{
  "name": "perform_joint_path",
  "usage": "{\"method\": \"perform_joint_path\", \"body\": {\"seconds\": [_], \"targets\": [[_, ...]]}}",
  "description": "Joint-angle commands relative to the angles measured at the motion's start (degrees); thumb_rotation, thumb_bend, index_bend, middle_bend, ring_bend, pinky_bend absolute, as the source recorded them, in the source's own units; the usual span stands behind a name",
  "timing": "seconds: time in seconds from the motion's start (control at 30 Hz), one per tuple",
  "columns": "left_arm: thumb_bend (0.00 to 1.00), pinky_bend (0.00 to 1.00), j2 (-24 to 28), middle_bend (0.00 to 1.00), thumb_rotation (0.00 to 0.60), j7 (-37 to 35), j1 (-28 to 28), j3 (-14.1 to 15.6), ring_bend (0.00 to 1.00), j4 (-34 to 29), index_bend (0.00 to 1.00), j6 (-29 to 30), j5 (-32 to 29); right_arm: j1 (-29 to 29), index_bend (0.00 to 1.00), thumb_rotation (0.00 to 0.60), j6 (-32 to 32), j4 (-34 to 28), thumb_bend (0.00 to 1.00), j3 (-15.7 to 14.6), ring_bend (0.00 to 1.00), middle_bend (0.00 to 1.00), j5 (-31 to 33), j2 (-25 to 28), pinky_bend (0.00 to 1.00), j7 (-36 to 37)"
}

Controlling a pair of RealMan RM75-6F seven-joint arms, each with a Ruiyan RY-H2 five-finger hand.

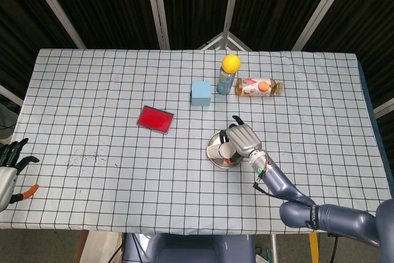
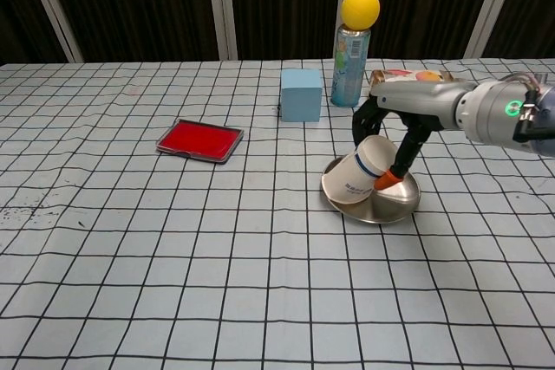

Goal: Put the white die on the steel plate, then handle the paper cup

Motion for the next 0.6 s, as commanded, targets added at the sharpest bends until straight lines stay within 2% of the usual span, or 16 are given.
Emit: {"method": "perform_joint_path", "body": {"seconds": [0.03, 0.2, 0.37, 0.6], "targets": [[0.29, 0.02, 0.01, 0.0, 0.6, -0.01, -0.02, 0.0, 0.0, 0.03, 0.33, -0.05, -0.03, 0.54, 0.83, 0.6, -0.53, 1.49, 0.35, -0.2, 0.31, 0.58, 0.37, -0.96, 0.0, 0.0], [0.29, 0.02, 0.02, 0.0, 0.6, -0.06, -0.03, -0.06, 0.0, 0.06, 0.33, -0.09, -0.14, 0.5, 0.83, 0.6, 2.13, 5.15, 0.35, -0.42, 0.31, 0.58, -2.07, -2.97, 0.0, -0.49], [0.29, 0.02, 0.0, 0.0, 0.6, 0.03, -0.05, -0.03, 0.0, 0.06, 0.33, -0.1, -0.07, 0.31, 0.85, 0.6, 5.12, 8.29, 0.35, -1.85, 0.31, 0.58, -4.81, -3.89, 0.0, -4.15], [0.29, 0.02, -0.06, 0.0, 0.6, 0.28, 0.01, 0.06, 0.0, -0.04, 0.34, -0.01, 0.05, 0.89, 0.9, 0.6, 4.47, 6.11, 0.36, -4.21, 0.31, 0.58, -2.81, -1.6, 0.0, -12.91]]}}
